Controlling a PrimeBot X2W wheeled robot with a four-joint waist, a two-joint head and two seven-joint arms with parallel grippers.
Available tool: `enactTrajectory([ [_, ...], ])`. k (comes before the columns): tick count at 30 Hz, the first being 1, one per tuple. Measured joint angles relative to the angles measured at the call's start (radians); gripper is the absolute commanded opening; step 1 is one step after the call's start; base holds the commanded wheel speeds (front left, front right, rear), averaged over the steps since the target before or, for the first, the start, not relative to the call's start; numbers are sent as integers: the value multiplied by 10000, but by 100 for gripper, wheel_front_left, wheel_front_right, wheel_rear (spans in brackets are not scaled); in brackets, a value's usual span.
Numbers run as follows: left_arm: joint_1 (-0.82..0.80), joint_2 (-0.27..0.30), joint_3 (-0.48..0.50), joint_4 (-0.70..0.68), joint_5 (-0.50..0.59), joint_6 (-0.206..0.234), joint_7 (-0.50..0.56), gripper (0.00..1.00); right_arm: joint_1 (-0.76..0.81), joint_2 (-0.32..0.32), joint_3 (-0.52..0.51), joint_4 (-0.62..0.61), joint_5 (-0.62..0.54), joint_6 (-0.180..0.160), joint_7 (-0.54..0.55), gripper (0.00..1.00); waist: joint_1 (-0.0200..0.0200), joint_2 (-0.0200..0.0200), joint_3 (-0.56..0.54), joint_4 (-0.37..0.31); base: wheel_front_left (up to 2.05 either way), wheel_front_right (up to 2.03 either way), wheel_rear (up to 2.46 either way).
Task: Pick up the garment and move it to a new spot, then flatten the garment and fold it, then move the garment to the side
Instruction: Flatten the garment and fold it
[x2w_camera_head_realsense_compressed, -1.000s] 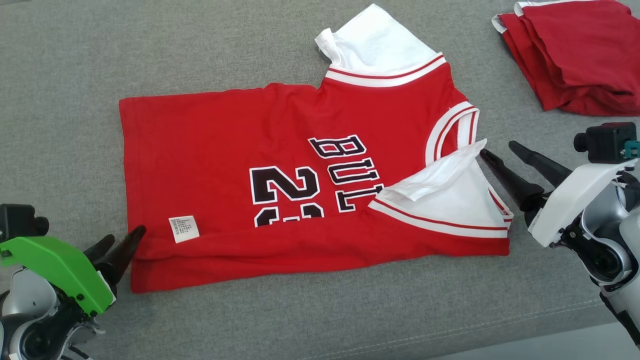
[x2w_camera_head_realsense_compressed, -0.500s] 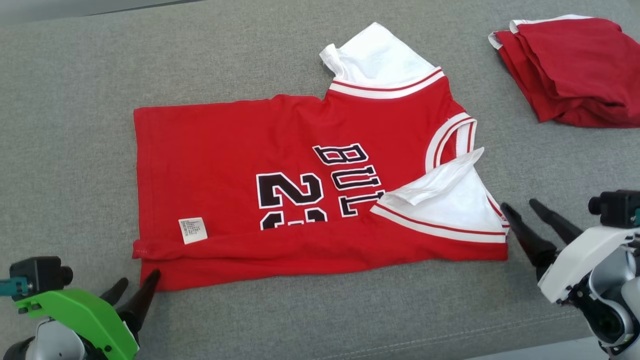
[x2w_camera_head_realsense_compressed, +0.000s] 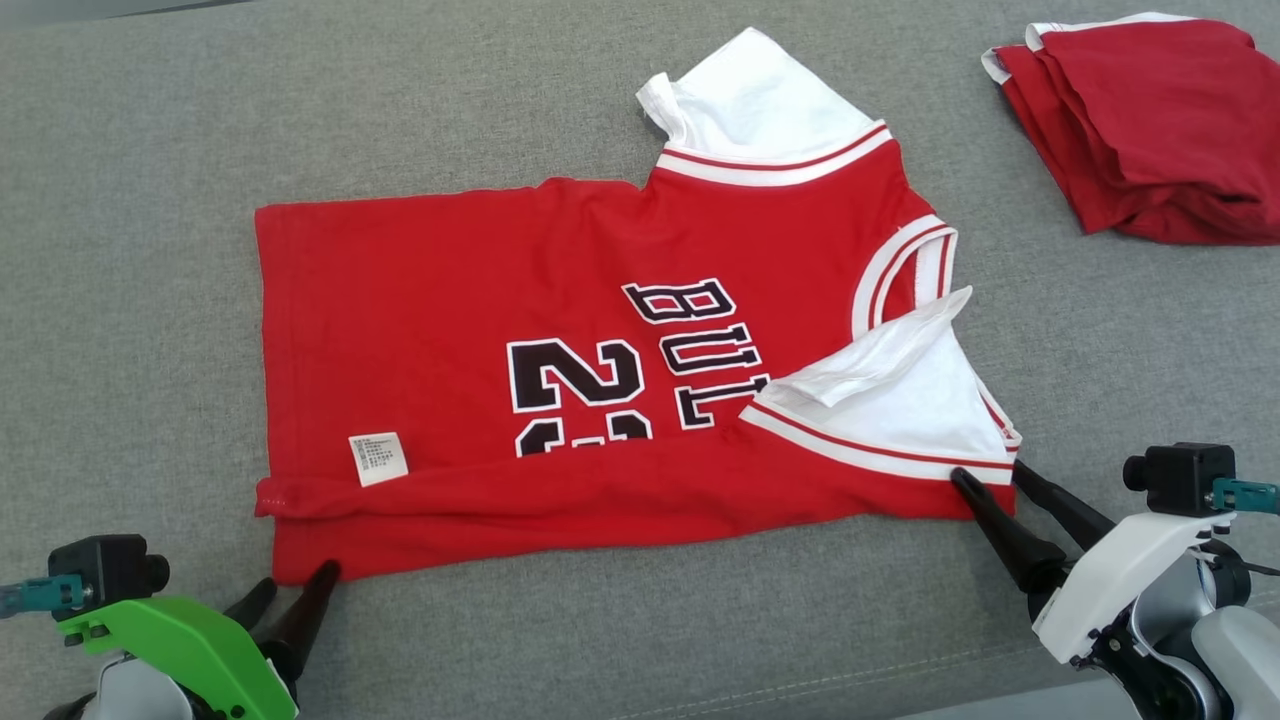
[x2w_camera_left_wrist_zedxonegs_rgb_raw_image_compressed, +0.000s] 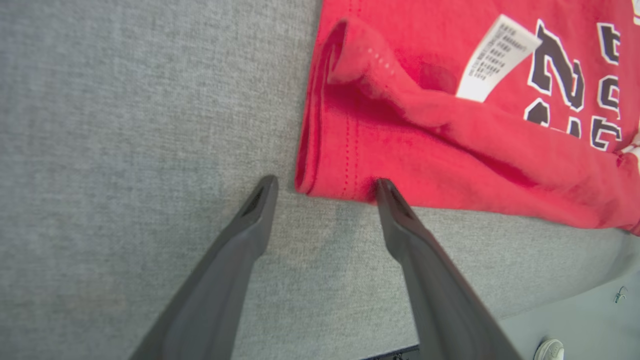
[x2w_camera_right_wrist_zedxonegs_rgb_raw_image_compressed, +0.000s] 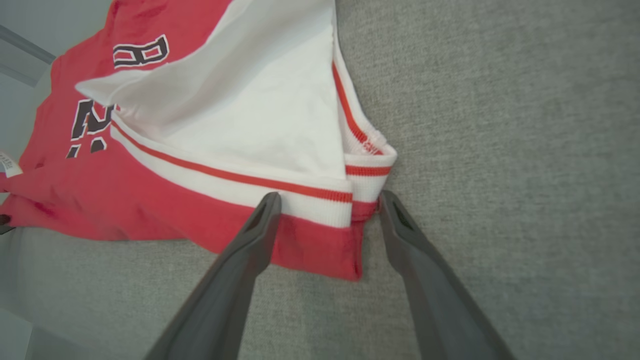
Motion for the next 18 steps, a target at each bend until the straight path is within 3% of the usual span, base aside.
enactTrajectory([
  [18, -41, -111, 182, 290, -13, -13, -272, 100, 305, -105, -94, 40, 12, 0, -121, 100, 0, 0, 20, -184, 0, 0, 0],
])
